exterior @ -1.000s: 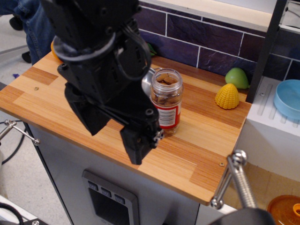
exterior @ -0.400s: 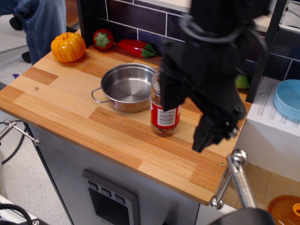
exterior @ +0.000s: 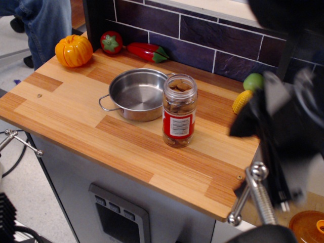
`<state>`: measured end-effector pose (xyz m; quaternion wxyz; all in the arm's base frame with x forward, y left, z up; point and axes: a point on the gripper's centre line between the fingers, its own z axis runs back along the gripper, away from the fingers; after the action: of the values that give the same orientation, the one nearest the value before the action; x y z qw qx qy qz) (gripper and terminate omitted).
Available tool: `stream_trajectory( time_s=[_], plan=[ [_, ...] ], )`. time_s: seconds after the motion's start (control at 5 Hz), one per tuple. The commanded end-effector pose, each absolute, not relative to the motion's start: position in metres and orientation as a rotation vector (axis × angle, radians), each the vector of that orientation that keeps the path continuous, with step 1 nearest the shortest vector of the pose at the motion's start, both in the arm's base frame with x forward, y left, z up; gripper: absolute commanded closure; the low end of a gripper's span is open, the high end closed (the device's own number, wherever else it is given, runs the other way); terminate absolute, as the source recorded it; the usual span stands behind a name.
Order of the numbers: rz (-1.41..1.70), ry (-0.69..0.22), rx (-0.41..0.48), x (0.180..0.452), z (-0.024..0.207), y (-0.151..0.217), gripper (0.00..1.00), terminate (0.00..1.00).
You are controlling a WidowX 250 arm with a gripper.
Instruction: Pour almonds in pot
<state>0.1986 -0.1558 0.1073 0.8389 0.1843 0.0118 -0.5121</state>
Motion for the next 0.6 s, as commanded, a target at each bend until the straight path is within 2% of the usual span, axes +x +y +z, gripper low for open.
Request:
stream_trajectory(
  time_s=[0.0,0.2,0.4],
  plan=[
    [-1.409,0.112,0.44,0.199,0.07,-0.168,0.0,0.0],
    [-1.49,0.246,0.47,0.2,0.046,-0.164,0.0,0.0],
    [-1.548,0.423,0.53,0.217,0.026,-0.148,0.0,0.0]
  ],
)
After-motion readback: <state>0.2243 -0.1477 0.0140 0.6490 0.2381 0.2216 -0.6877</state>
